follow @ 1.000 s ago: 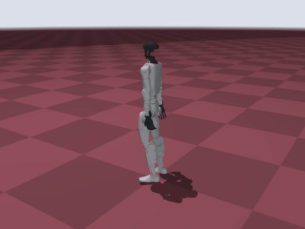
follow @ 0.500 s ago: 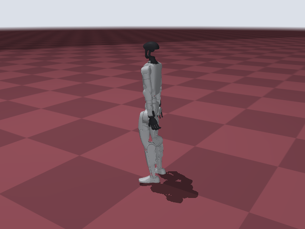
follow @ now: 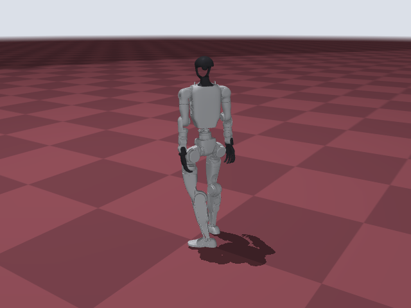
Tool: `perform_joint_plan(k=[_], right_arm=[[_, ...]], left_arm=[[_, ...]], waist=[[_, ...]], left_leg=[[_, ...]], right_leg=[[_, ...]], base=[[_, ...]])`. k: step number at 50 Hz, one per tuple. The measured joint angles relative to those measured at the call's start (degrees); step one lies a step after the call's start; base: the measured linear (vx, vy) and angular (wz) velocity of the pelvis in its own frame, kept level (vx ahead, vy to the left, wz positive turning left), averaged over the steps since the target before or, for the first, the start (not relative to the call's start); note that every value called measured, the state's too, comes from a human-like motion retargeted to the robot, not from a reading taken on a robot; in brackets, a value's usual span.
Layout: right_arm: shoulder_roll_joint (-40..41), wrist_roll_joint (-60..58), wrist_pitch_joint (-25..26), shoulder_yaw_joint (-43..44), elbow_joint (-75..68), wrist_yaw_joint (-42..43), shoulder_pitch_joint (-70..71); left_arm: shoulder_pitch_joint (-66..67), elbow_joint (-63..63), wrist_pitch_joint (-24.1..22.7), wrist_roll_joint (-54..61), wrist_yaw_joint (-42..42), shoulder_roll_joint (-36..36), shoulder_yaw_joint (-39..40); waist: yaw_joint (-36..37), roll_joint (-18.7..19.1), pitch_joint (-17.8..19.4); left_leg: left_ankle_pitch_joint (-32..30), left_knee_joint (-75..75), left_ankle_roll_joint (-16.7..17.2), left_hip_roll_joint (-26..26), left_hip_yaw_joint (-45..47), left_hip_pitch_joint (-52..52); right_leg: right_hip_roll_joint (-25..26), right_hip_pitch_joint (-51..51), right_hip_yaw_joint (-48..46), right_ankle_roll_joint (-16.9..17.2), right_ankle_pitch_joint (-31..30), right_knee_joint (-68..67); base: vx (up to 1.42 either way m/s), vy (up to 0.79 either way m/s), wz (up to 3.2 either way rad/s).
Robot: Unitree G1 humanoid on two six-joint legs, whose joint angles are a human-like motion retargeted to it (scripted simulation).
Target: In place motions
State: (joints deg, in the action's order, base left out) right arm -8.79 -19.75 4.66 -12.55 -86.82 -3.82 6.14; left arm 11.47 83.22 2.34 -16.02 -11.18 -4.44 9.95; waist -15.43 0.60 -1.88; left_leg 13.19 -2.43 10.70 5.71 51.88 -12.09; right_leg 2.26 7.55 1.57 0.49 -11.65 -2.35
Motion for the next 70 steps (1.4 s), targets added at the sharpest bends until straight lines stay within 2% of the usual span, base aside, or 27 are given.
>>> perform_joint_plan(k=[10,17,26,37,50,60,70], right_arm=[[0.0,1.8,-0.2,2.3,-3.3,0.8,-1.2],[-0.2,6.4,-0.4,5.3,-5.7,0.1,-2.7],[-0.7,5.2,-0.6,5.1,-3.9,0.2,-3.1],[-1.1,6.0,-1.5,5.6,-1.2,-0.3,-3.1],[-2.2,5.7,-2.3,7.1,-0.2,-1.0,-5.3],[-1.5,5.3,-2.6,7.8,0.6,-1.3,-7.4],[-0.8,4.7,-2.9,7.3,2.6,-1.0,-7.2]], left_arm=[[-0.2,1.8,1.6,-3.1,-1.4,1.8,-1.9],[-0.8,0.0,1.1,-3.7,-1.5,1.1,-2.9],[-0.4,0.5,1.3,-2.0,-0.7,1.0,-2.4],[-0.3,1.7,2.0,-2.9,-0.2,0.0,-2.3],[-1.1,1.3,1.5,-1.0,1.7,-1.5,-2.6],[-3.4,6.0,3.0,-1.2,4.9,-3.2,-3.4],[-3.4,7.4,3.0,-1.3,5.3,-3.1,-3.5]], waist=[[-3.7,1.1,0.1],[-2.3,0.6,0.0],[0.7,-0.2,-0.1],[4.2,-0.4,-0.4],[14.2,-1.8,-0.8],[20.9,-4.7,-1.0],[24.4,-6.4,-1.2]], left_leg=[[-0.1,-0.1,1.1,-0.4,4.3,-0.8],[0.3,-0.1,1.1,-0.5,4.3,-0.2],[0.6,-0.2,0.3,-0.3,1.7,0.7],[1.5,-0.4,-2.3,-0.6,-7.9,3.9],[0.7,0.9,-6.5,-3.8,-21.0,8.9],[-0.6,-0.9,-7.8,-6.7,-31.3,13.9],[-2.2,-1.5,-8.0,-8.5,-36.7,16.8]], right_leg=[[2.0,1.7,3.5,0.0,-1.6,0.1],[1.8,2.0,3.2,-0.1,-1.5,0.2],[-0.5,0.5,-0.6,0.6,-0.3,0.8],[-4.6,-4.3,-10.4,1.1,3.6,1.6],[-9.0,-11.0,-24.2,3.2,8.0,2.8],[-11.6,-16.2,-34.9,5.6,9.9,3.9],[-12.4,-18.6,-41.5,7.1,10.8,4.5]], base=[[-0.06,0.00,-0.65],[0.00,0.00,0.03],[0.06,0.00,0.47],[0.15,0.06,1.12],[0.16,0.17,1.26],[0.07,0.14,1.21],[0.01,0.05,0.73]])
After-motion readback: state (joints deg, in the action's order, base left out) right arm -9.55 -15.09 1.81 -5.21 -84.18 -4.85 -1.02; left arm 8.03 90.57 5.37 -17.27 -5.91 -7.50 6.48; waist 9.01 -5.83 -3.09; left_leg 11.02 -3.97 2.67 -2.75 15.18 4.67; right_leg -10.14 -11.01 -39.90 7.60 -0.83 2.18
